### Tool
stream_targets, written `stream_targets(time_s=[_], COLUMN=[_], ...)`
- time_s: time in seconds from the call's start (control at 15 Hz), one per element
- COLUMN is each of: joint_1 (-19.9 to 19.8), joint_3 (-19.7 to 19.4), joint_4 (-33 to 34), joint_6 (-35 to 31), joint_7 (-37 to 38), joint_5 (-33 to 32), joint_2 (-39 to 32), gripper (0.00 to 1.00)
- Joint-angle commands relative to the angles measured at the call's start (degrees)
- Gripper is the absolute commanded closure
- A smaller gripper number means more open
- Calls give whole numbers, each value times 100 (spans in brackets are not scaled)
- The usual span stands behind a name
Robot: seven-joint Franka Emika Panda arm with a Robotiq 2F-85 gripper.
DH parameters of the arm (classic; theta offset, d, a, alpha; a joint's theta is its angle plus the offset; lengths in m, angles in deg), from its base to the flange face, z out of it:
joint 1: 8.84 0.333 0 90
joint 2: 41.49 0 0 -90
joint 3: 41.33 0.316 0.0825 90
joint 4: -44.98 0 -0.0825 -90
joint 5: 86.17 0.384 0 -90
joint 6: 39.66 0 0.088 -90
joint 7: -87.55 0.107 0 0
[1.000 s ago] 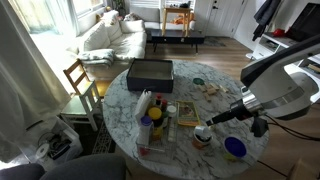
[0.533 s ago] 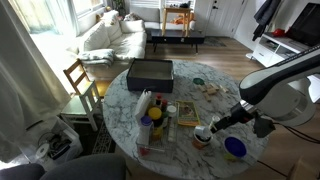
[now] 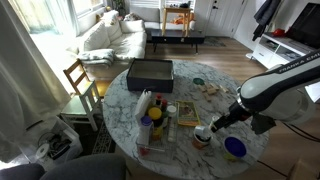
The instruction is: Put the scoop in the orange can then put the can in the clear box
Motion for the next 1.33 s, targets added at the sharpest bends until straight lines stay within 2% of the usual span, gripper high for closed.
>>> stream_targets(time_s=[0.0,0.27,0.4,0.6,0.67,0.8,1.0,1.07,1.13,1.27], joint_1=[57,72,62,56,56,58,64,67,71,72], joint_3=[-7,-33,-56,-18,3,12,26,25,23,40], joint_4=[109,167,170,227,258,296,321,321,321,325], joint_6=[-66,-140,-126,-28,-16,-2,4,1,-2,16], joint_7=[512,901,1059,1111,1084,1083,1089,1097,1102,1054], joint_5=[-449,-853,-1023,-1020,-962,-970,-984,-996,-1001,-927], joint_2=[-168,-304,-347,-379,-392,-422,-464,-479,-492,-501], gripper=[7,39,38,20,19,23,40,38,41,42])
